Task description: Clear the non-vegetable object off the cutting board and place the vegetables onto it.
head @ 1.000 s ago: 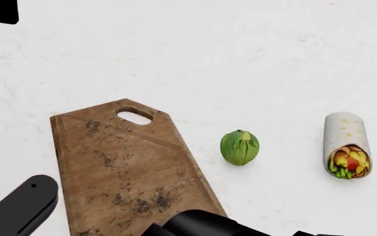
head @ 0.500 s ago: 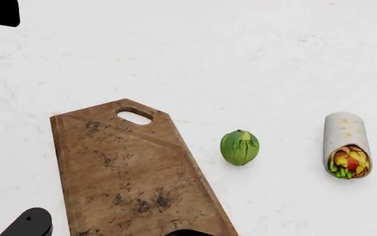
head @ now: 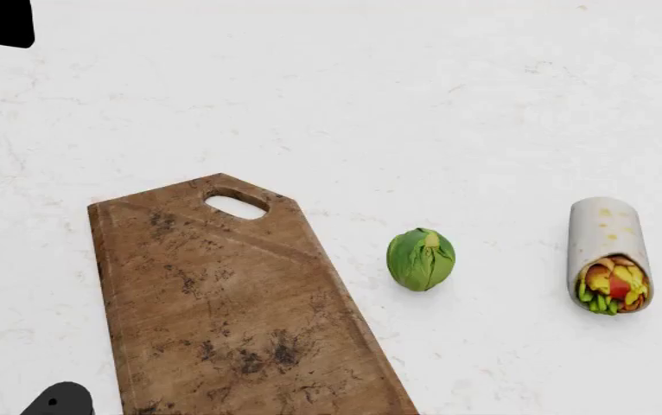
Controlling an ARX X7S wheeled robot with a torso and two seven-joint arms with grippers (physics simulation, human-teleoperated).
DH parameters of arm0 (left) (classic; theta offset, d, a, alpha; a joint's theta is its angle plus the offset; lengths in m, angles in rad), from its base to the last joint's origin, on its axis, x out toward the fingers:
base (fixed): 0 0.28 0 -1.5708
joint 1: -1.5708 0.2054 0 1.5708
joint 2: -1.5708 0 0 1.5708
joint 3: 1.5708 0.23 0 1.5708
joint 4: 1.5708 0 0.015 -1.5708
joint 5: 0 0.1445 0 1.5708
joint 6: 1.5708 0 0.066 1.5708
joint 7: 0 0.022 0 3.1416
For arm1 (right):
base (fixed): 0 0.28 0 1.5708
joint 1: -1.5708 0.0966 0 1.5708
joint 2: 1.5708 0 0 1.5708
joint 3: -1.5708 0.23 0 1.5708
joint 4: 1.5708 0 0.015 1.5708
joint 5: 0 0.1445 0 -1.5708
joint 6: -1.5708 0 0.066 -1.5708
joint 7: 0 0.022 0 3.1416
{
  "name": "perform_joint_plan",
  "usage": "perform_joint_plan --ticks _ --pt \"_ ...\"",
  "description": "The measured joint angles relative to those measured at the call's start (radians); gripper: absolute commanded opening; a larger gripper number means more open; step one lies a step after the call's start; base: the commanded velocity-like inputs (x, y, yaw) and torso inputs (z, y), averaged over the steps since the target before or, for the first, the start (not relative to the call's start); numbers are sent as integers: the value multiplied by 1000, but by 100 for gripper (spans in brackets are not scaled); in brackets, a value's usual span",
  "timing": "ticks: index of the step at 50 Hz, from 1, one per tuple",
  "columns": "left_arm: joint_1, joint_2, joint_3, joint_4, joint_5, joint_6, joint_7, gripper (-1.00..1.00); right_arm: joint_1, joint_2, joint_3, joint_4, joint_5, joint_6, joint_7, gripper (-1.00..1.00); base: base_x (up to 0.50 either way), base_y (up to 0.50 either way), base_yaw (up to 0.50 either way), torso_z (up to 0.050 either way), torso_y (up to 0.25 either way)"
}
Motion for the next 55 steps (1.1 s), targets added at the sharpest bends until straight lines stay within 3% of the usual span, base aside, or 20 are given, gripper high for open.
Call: perform_joint_plan --ticks 20,55 --pt "-3 3 9 -5 -2 6 2 100 137 97 106 8 73 -12 -16 -100 0 0 0 0 0" --pt "-14 4 14 4 -10 -1 -2 100 190 303 218 157 -38 69 -158 -100 0 0 0 0 0"
